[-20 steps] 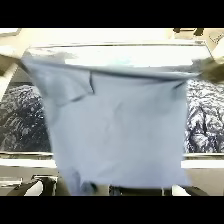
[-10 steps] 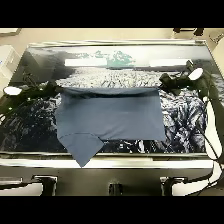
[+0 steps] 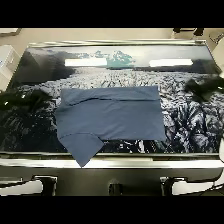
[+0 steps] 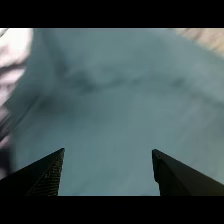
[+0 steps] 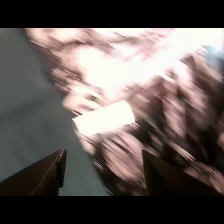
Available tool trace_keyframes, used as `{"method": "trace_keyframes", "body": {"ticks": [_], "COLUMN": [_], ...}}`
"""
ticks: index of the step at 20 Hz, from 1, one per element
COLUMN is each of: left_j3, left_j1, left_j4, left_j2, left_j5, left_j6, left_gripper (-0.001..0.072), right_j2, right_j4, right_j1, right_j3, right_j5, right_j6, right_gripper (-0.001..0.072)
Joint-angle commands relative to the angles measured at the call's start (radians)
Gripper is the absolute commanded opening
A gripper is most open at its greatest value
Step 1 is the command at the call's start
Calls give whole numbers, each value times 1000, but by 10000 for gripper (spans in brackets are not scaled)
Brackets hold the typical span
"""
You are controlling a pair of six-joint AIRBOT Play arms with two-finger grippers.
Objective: Fold the clothes and pants, and hang the long-sleeved shirts on hangers.
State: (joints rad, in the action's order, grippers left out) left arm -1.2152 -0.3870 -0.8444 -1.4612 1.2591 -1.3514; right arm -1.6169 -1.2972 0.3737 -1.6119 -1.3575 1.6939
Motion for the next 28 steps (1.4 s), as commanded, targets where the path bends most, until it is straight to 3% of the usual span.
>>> {"method": "trace_keyframes", "body": {"ticks": [1, 4, 7, 16, 17, 19, 20, 25, 28], "left_j3": [138, 323, 414, 478, 483, 482, 482, 482, 482], "left_j1": [-115, -119, -97, 45, 63, 81, 80, 80, 80], "left_j4": [-248, -185, -165, -77, -63, -63, -63, -63, -63], "left_j2": [42, 58, 57, 40, 40, 42, 44, 63, 70], "left_j5": [238, 179, 88, -63, -63, -63, -63, -63, -53], "left_j6": [-24, 74, 96, 95, 95, 96, 100, 121, 121], "left_gripper": [573, 573, 508, 508, 469, 120, 19, 18, 18], "right_j2": [19, 19, 19, 19, 19, 19, 21, 50, 50], "right_j4": [-92, -37, 20, 36, 31, 1, -16, 127, 197], "right_j1": [139, 136, 121, 120, 120, 120, 119, 119, 119], "right_j3": [67, 165, 204, 204, 204, 209, 229, 495, 587], "right_j5": [-330, -376, -350, -349, -354, -367, -372, -227, -140], "right_j6": [-64, -105, -105, -109, -110, -114, -123, -238, -255], "right_gripper": [552, 552, 552, 552, 551, 550, 551, 609, 609]}}
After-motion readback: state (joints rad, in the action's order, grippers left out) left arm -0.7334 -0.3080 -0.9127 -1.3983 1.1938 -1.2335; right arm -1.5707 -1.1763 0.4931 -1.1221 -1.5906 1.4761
